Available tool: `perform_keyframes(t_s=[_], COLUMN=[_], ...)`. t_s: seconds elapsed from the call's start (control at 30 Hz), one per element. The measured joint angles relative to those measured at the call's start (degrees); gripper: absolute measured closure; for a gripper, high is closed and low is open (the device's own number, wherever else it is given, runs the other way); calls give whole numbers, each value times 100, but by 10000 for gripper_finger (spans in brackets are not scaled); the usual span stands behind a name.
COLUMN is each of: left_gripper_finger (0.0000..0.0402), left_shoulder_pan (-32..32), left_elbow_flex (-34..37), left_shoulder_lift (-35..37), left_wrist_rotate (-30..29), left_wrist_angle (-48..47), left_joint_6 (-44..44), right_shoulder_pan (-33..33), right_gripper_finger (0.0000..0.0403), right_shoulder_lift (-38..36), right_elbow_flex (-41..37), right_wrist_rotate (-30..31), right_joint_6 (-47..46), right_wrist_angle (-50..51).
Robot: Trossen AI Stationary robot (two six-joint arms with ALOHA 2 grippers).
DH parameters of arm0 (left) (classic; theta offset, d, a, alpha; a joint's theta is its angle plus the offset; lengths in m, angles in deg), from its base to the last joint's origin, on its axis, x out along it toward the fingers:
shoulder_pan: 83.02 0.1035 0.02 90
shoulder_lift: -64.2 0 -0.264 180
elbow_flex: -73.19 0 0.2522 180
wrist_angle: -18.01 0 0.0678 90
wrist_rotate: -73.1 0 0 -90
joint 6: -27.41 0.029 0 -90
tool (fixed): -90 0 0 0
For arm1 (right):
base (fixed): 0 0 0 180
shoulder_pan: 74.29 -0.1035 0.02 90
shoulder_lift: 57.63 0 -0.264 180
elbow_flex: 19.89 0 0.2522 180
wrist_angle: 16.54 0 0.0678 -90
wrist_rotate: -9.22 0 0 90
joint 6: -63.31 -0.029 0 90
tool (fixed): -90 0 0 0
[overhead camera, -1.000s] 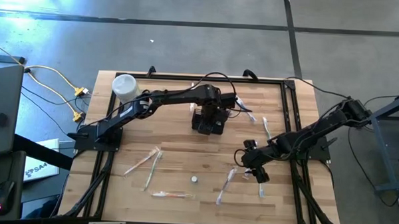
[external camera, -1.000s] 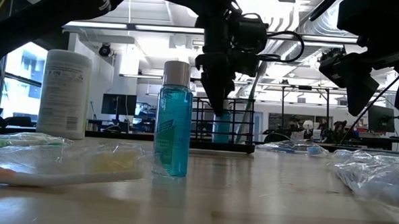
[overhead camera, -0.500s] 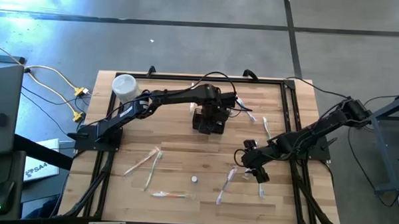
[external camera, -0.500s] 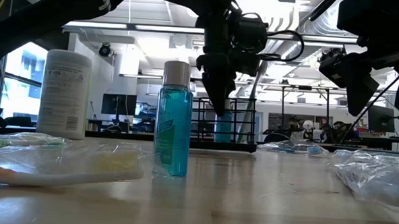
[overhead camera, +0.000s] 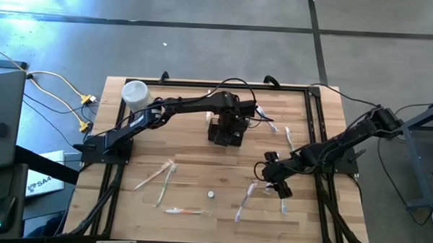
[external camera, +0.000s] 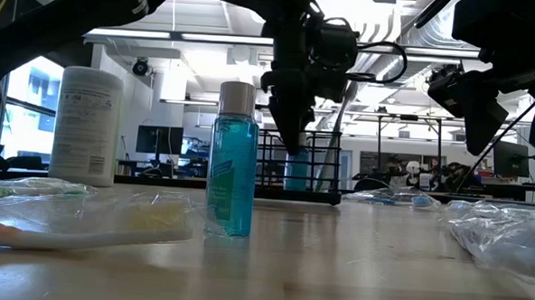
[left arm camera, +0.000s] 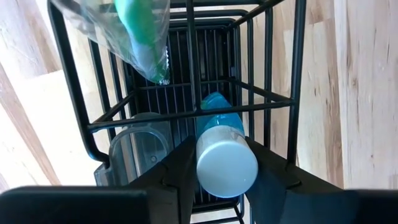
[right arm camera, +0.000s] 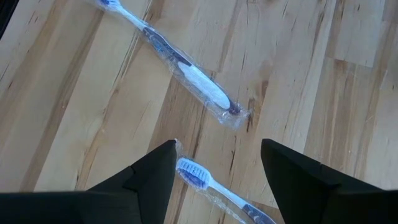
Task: Pick & Place toothbrushing station
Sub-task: Put the top mouthwash into the mesh organizer
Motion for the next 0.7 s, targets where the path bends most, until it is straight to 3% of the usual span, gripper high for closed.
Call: perform_keyframes(t_s=[0.17, 0.7], left_gripper_finger=[308, 281], left_shoulder_pan=[0, -2], left_elbow_flex=[0, 2], left_shoulder_lift=[0, 0], left_wrist_rotate=[1, 4], left_wrist_angle=[10, 54], left_joint_6=[109, 45], right_shoulder_pan=[-1, -2], right_gripper_finger=[174, 174], right_shoulder_lift=[0, 0], right_elbow_flex=[0, -1], right_wrist_rotate=[0, 0], right_joint_6=[0, 0], right_wrist_angle=[0, 2])
